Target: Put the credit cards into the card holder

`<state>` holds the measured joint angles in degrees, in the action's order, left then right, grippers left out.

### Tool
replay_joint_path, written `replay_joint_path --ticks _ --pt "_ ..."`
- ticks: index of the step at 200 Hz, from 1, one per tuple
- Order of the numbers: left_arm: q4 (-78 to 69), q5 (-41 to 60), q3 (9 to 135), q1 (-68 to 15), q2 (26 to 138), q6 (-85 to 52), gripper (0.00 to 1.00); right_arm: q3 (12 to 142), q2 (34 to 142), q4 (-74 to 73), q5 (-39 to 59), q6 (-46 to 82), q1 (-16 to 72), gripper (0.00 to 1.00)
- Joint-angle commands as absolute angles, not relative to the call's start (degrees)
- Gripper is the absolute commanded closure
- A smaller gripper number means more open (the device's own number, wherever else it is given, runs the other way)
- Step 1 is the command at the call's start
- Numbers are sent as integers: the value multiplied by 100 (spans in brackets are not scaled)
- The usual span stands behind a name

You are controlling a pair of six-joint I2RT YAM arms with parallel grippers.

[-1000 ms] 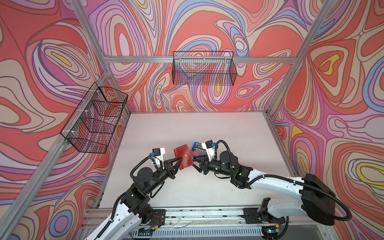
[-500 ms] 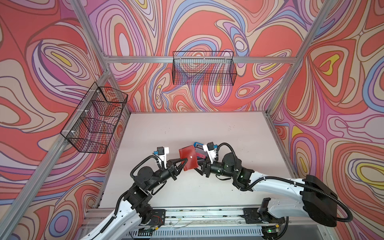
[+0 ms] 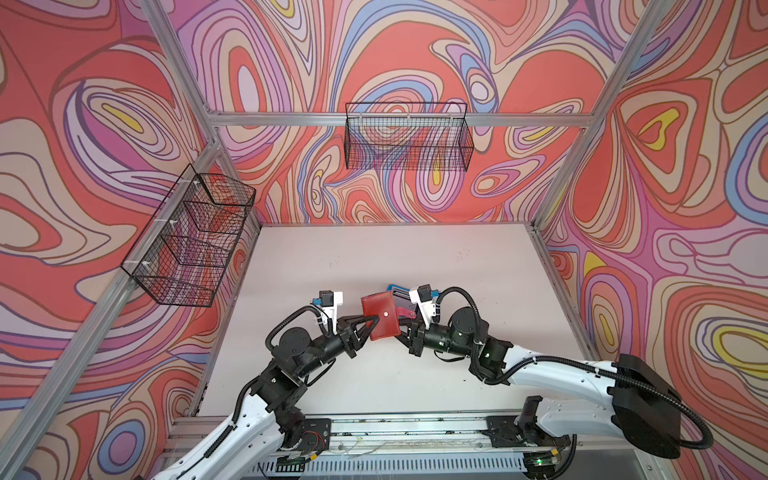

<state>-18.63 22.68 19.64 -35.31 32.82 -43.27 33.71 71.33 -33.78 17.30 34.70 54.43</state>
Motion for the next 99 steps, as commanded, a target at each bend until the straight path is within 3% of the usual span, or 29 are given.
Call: replay_joint_path --ticks 1,43,69,99 --pt "-1291 2036 2165 -3551 3119 -4116 56 3393 7026 -3357 1328 3353 5466 100" --pt "342 887 2597 -3551 2763 -3658 35 3360 7127 -3143 758 3462 5466 100" --pt "1273 243 2901 -3551 2687 -3442 31 3348 7391 -3212 634 3659 5461 100" --pt "1467 261 3217 -3551 2801 -3364 26 3340 7836 -3260 452 3935 5462 100"
